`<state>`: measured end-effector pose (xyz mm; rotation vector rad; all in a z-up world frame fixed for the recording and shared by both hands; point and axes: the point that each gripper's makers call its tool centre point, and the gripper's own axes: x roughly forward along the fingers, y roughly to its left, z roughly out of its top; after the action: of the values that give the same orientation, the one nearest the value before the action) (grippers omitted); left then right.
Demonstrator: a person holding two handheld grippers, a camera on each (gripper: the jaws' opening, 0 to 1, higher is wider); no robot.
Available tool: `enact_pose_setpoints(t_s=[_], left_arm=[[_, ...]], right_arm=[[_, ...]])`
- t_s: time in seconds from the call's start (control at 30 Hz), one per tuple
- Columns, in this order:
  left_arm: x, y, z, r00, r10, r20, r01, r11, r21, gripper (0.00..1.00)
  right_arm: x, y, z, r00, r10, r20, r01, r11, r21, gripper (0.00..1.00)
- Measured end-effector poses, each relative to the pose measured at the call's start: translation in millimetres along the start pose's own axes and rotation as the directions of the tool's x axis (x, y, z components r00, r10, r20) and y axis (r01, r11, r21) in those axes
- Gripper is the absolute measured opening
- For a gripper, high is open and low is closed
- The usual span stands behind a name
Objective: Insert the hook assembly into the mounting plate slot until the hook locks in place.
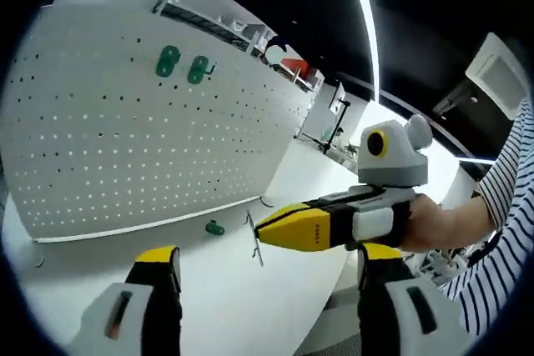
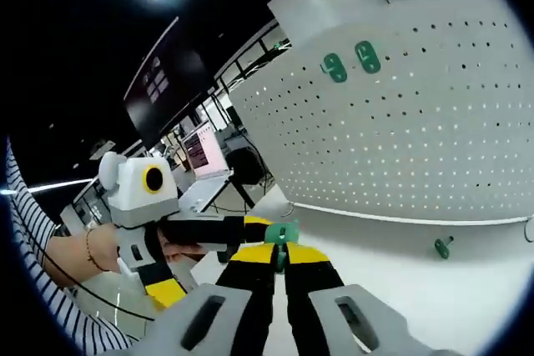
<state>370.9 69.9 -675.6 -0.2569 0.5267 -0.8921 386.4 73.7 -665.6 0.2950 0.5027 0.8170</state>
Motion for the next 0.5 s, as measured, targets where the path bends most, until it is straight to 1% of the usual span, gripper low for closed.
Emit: enact_pose_setpoints(t_s=[0.1,0.13,0.17,0.23,0.3,0.37,0.4,0.47,0.5], left_arm=[[-2.8,0.4,1.2,1.000,0.007,0.003,-0.007,1.000,0.007,0.91],[-3.6,1.1,1.8,1.000,0.009,0.005,-0.009,1.000,0.007,0.91],[-4.7,2.0,2.8,1.000,0.013,0.010,-0.013,1.000,0.006,0.92],[-6.8,3.4,5.3,1.000,0.019,0.024,-0.019,1.000,-0.002,0.94],[-9.3,5.2,8.4,0.999,0.032,0.044,-0.031,0.999,-0.012,0.97],[-10.7,5.3,9.3,0.998,0.041,0.053,-0.040,0.999,-0.008,1.00],[-11.3,5.5,8.6,0.998,0.049,0.048,-0.049,0.999,-0.001,1.00],[-13.4,2.8,10.0,0.997,0.056,0.055,-0.056,0.998,0.010,1.00],[-14.3,1.3,13.0,0.996,0.057,0.073,-0.057,0.998,0.000,1.00]], right_arm=[[-0.9,-0.8,12.0,0.998,-0.017,0.053,0.018,1.000,-0.011,0.00],[-1.2,-2.1,15.3,0.997,-0.029,0.066,0.030,0.999,-0.023,0.00],[-1.3,-3.6,22.1,0.995,-0.043,0.096,0.048,0.998,-0.051,0.00],[-1.8,-5.1,27.6,0.991,-0.059,0.119,0.068,0.995,-0.075,0.00],[-2.5,-8.6,37.1,0.982,-0.094,0.166,0.114,0.987,-0.113,0.00],[-2.0,-9.7,41.1,0.976,-0.113,0.187,0.139,0.982,-0.128,0.00],[-1.2,-9.8,42.4,0.974,-0.117,0.193,0.144,0.981,-0.129,0.00],[0.4,-14.1,49.7,0.963,-0.145,0.226,0.180,0.973,-0.144,0.00],[1.1,-17.0,54.8,0.954,-0.163,0.252,0.207,0.966,-0.155,0.00]])
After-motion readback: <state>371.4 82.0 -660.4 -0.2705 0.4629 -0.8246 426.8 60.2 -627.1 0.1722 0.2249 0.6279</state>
